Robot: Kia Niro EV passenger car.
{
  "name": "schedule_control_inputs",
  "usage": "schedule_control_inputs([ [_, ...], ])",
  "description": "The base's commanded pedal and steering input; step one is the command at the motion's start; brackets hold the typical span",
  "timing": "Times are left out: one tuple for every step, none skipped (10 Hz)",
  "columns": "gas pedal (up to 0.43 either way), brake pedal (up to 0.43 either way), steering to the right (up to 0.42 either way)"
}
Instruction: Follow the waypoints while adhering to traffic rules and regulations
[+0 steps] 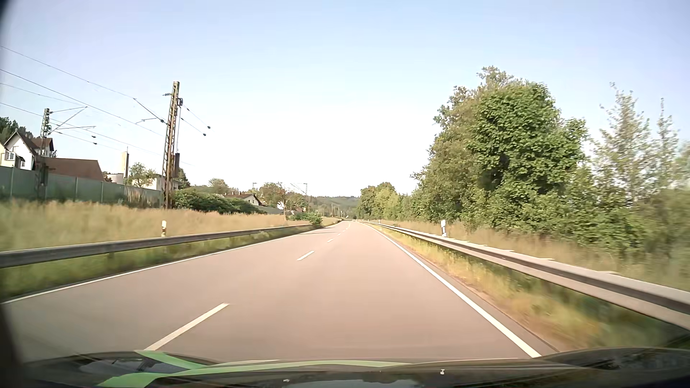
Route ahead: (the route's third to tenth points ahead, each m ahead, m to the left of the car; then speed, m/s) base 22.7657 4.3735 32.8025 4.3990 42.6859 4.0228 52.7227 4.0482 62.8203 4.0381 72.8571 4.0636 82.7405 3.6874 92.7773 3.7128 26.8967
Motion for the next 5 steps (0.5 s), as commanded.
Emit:
schedule_control_inputs([
  [0.157, 0.000, -0.005],
  [0.189, 0.000, -0.005],
  [0.197, 0.000, -0.005],
  [0.220, 0.000, -0.005],
  [0.228, 0.000, -0.005],
])
